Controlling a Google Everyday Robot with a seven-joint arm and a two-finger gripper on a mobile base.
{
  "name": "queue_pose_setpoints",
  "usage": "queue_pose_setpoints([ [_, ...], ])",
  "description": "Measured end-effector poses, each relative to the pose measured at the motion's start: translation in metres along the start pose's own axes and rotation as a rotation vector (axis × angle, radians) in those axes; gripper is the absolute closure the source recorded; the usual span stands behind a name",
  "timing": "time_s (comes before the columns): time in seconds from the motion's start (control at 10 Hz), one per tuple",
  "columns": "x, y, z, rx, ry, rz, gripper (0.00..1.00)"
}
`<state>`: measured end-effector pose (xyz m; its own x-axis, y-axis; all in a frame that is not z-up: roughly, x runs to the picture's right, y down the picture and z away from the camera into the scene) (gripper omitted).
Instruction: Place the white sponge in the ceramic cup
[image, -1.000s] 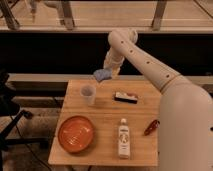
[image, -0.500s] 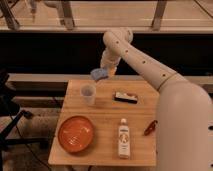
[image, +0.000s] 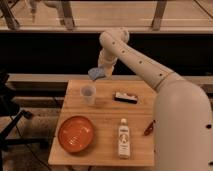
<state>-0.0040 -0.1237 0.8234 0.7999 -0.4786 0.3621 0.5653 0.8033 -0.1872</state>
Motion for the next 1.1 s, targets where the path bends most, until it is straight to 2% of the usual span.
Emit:
queue_pose_setpoints([
  [0.5,-0.009,-0.012,0.008,0.024,0.005,0.002,1.0],
  [1.1,-0.014,-0.024,0.013,0.035,-0.002,0.006,1.0],
])
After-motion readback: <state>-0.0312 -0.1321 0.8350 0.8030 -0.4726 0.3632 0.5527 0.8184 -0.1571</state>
